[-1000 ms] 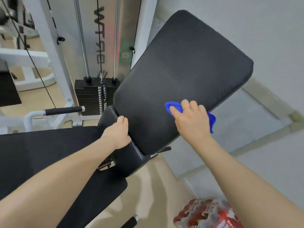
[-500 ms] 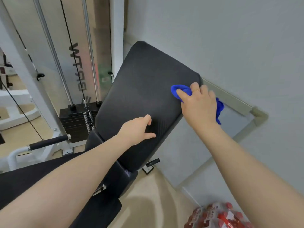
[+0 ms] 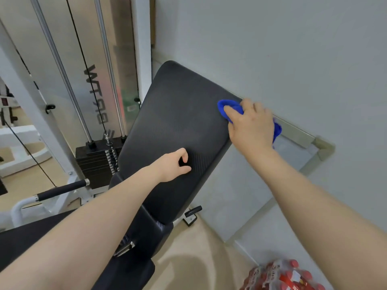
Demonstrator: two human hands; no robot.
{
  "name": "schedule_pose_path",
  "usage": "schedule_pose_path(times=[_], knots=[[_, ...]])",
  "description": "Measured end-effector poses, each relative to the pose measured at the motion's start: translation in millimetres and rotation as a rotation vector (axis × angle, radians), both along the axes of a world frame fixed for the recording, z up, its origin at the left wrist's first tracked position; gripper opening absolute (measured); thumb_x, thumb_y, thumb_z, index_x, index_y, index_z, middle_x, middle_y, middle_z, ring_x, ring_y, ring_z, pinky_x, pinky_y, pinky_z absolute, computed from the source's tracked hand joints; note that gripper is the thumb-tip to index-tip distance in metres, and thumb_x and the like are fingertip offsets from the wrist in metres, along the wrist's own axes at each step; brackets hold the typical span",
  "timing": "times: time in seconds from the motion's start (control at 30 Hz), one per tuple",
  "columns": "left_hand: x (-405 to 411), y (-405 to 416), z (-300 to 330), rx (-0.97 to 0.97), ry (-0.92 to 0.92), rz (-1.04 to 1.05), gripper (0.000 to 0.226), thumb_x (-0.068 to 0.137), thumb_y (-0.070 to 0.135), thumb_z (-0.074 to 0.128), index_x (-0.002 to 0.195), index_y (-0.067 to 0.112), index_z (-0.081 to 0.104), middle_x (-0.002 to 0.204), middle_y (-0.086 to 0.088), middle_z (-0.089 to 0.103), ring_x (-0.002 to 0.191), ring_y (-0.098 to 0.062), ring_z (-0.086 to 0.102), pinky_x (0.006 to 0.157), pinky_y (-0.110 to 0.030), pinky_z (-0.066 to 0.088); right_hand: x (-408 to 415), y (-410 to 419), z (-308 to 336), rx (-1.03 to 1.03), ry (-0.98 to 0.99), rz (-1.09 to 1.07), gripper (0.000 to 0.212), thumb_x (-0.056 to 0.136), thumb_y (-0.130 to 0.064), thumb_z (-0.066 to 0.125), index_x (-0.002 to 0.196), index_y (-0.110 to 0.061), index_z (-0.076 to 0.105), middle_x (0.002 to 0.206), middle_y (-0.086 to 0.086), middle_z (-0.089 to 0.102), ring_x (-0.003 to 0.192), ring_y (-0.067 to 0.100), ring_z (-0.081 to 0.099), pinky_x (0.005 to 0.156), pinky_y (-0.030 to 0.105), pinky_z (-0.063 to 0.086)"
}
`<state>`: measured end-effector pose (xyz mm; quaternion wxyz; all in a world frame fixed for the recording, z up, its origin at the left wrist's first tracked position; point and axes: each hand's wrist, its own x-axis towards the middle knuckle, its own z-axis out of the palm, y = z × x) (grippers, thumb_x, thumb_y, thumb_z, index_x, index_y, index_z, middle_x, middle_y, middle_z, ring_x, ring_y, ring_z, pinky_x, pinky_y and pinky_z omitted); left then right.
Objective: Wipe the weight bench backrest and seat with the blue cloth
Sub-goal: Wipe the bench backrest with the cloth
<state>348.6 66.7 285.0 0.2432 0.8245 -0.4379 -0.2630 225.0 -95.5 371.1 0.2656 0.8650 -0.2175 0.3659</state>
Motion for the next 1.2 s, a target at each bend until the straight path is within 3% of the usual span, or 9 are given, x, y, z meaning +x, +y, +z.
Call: schedule_pose_path(times=[0.2,0.3,0.43,0.63,0.77,0.87,1.03,1.1,1.2], knots=[[-5.8,-7.4,-3.9,-0.037,-0.068,0.072,0.007,0.095,0.023,0.046,0.095,0.017,0.042,0.082,-0.007,0.056,0.067,-0.020,0.048,0.068,-0.036,0.043,-9.3,53.0,-69.5,0.002,0.391,0.136,0.023,0.053,-0.014,0.075,0.076,-0.017,0.069,0.076,0.007,0.059,0.061,0.025,0.050,0.054,0.028,0.036],[-2.6,-5.3,-2.7,-0.038,-0.080,0.031,0.007,0.096,0.014,0.038,0.093,0.019,0.042,0.100,-0.013,0.060,0.084,-0.028,0.055,0.079,-0.042,0.047,7.1,32.9,-25.8,-0.028,0.264,0.063,0.015,0.052,-0.014,0.072,0.065,-0.018,0.066,0.072,0.007,0.057,0.062,0.025,0.051,0.055,0.028,0.032],[-5.1,-2.6,-1.6,-0.045,-0.091,0.024,0.008,0.097,0.013,0.038,0.094,0.019,0.043,0.103,-0.013,0.060,0.090,-0.031,0.057,0.081,-0.041,0.048,17.0,15.6,-0.2,0.015,0.016,-0.052,0.018,0.056,-0.009,0.070,0.071,-0.018,0.068,0.079,0.009,0.062,0.064,0.027,0.052,0.057,0.029,0.035],[4.2,-11.3,26.7,0.040,-0.184,-0.022,0.018,0.092,0.026,0.048,0.093,0.011,0.059,0.092,-0.004,0.060,0.086,-0.023,0.056,0.080,-0.037,0.047,13.6,42.0,-30.8,-0.061,0.439,0.103,0.013,0.059,-0.014,0.063,0.070,-0.020,0.067,0.074,0.002,0.059,0.065,0.024,0.051,0.058,0.028,0.035],[14.7,-13.7,51.1,-0.123,-0.259,0.016,0.012,0.092,0.025,0.049,0.085,0.019,0.056,0.082,0.001,0.060,0.078,-0.019,0.057,0.072,-0.031,0.046,29.8,7.8,25.4,0.081,0.309,-0.064,0.019,0.074,-0.008,0.056,0.088,-0.016,0.066,0.096,0.011,0.059,0.086,0.029,0.051,0.067,0.034,0.031],[22.6,-16.0,60.3,-0.186,-0.296,0.040,0.010,0.091,0.027,0.051,0.088,0.019,0.055,0.083,0.002,0.061,0.078,-0.020,0.058,0.074,-0.033,0.048,38.1,6.6,27.5,0.095,0.132,-0.126,0.019,0.069,-0.007,0.059,0.084,-0.017,0.067,0.089,0.011,0.061,0.076,0.028,0.053,0.061,0.032,0.028],[30.4,-30.6,49.7,-0.137,-0.296,0.107,0.027,0.085,0.029,0.062,0.100,0.008,0.053,0.098,-0.006,0.061,0.088,-0.024,0.057,0.079,-0.037,0.047,31.6,48.8,-32.7,-0.004,0.414,0.056,0.016,0.074,-0.013,0.052,0.080,-0.019,0.065,0.083,0.004,0.059,0.069,0.024,0.051,0.059,0.032,0.036],[30.9,-34.7,41.9,-0.128,-0.279,0.124,0.034,0.082,0.029,0.066,0.102,0.005,0.051,0.103,-0.009,0.056,0.087,-0.024,0.053,0.077,-0.034,0.044,35.5,45.3,-23.8,-0.016,0.522,0.060,0.016,0.079,-0.018,0.055,0.091,-0.021,0.065,0.090,0.002,0.059,0.077,0.022,0.052,0.065,0.034,0.038],[34.4,-36.9,38.5,-0.154,-0.236,0.131,0.041,0.079,0.030,0.071,0.104,0.004,0.051,0.100,-0.007,0.051,0.090,-0.023,0.051,0.079,-0.033,0.041,61.0,27.2,15.4,0.093,0.437,0.006,0.027,0.087,-0.013,0.043,0.109,-0.016,0.058,0.111,0.010,0.053,0.097,0.030,0.049,0.079,0.039,0.036]])
